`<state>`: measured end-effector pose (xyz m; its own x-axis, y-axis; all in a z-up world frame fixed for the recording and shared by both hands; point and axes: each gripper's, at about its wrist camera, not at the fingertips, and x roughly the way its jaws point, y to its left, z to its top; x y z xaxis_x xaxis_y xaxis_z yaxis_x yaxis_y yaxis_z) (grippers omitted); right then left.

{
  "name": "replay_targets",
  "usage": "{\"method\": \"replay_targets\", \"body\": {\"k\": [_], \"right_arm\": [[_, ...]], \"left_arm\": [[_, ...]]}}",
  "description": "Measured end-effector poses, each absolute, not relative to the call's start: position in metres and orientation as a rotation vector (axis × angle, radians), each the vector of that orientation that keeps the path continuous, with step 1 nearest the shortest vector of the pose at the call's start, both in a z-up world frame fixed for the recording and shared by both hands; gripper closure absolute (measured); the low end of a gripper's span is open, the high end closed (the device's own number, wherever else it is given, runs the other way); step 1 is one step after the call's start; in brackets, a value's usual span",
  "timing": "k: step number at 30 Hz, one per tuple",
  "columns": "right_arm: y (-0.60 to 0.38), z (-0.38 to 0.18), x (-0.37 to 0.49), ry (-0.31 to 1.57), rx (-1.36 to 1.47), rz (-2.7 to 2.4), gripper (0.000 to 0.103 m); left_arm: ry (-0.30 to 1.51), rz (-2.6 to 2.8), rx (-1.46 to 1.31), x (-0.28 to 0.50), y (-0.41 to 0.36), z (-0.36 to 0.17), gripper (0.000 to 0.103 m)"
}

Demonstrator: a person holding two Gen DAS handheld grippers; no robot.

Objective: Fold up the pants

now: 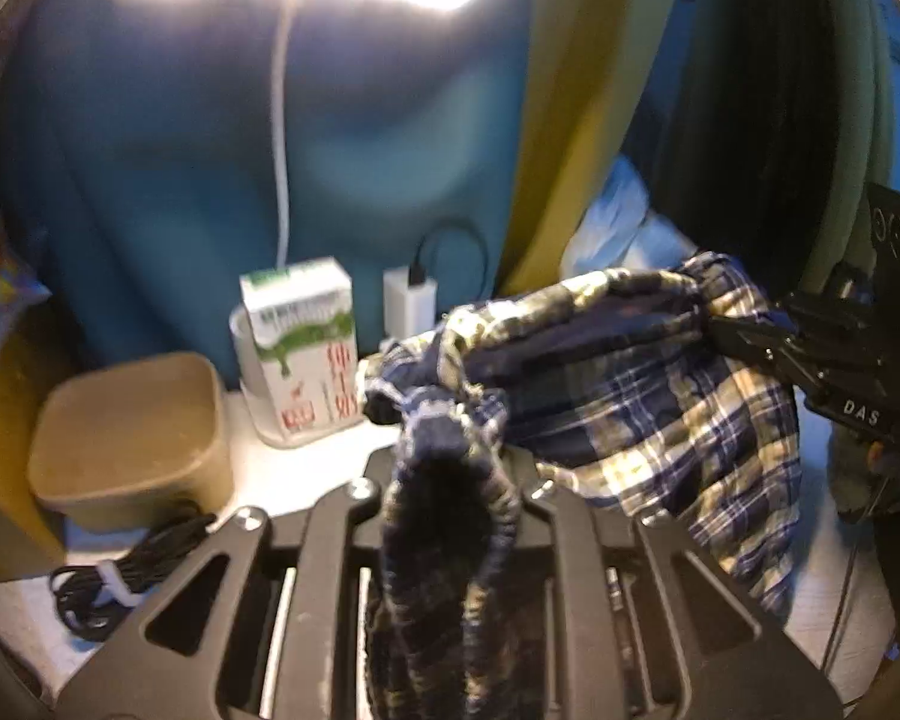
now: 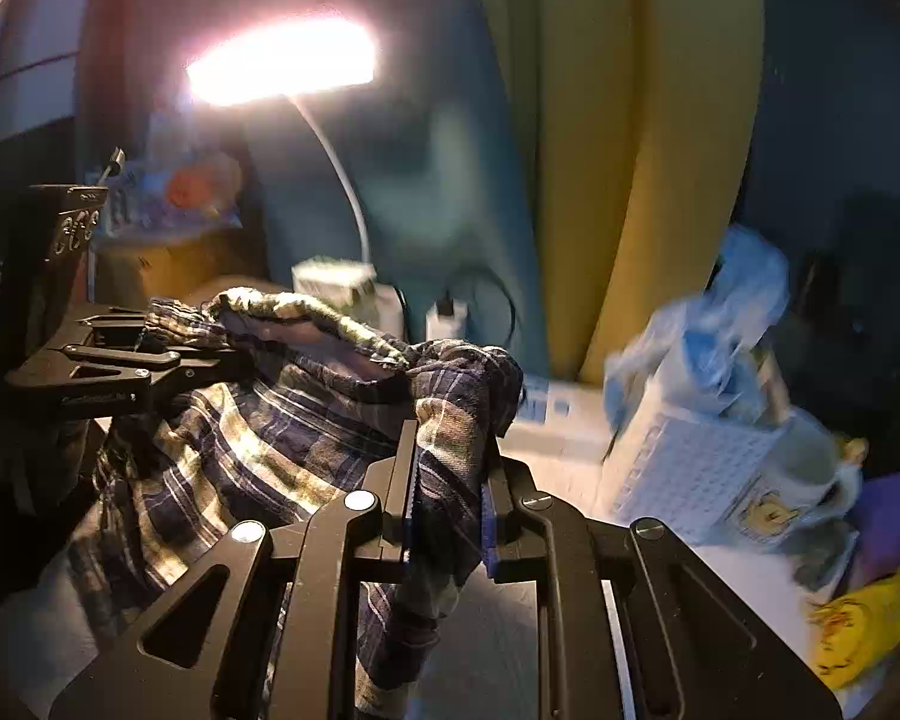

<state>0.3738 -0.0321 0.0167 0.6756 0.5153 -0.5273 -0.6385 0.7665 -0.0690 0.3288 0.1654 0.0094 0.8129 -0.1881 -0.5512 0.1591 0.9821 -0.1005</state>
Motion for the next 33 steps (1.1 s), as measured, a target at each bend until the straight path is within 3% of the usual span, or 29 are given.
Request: {"method": "replay_targets", "body": {"k": [19, 27, 33], "right_arm": [[-0.020, 0.178, 0.180, 0.042, -0.387, 0.744, 0.086], [-0.003, 0.196, 0.132, -0.024, -0.370, 0.836, 0.086], [0.019, 0.180, 0.115, 0.013, -0.291, 0.931, 0.086]], "left_arm": [[0.172, -0.085, -0.004, 0.127, 0.179, 0.146, 0.086], [0.124, 0.007, 0.012, 0.046, 0.192, 0.176, 0.086], [0.154, 0.092, 0.021, -0.007, 0.201, 0.168, 0.086]]}}
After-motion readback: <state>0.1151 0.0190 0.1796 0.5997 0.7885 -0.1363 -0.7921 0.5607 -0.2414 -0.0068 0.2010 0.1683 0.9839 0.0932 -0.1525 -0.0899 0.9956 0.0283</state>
